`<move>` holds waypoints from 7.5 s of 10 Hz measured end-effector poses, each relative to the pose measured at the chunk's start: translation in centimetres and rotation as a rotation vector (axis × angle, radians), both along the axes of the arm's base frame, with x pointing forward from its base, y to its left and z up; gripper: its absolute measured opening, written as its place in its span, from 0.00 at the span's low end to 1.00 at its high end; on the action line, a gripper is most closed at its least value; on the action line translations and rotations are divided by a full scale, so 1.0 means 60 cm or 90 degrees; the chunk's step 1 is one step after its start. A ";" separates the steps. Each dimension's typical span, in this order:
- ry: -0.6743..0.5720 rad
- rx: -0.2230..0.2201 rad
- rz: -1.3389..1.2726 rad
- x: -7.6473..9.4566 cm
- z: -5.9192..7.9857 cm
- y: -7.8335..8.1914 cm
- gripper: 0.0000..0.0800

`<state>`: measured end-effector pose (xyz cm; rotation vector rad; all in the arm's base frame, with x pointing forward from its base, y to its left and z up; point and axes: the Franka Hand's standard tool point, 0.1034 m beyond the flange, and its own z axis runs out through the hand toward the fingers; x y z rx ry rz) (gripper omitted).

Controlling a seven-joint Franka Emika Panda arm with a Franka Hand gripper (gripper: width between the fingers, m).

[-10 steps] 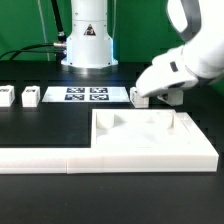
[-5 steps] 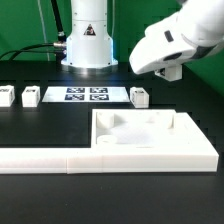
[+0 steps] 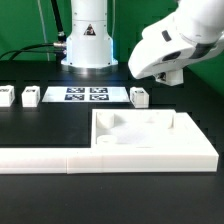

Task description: Assemble square table

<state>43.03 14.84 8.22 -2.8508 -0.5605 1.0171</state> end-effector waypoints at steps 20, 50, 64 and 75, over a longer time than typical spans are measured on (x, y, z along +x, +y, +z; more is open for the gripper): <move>-0.625 0.133 -0.064 0.237 0.045 -0.071 0.36; -0.788 0.140 -0.094 0.308 -0.037 -0.061 0.36; -0.768 0.142 -0.082 0.317 0.025 -0.061 0.81; -0.512 0.129 -0.127 0.309 0.000 -0.033 0.81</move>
Offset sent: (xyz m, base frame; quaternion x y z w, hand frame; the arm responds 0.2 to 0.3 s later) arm 0.0000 0.0000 0.0000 0.0000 0.1296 0.0000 0.9916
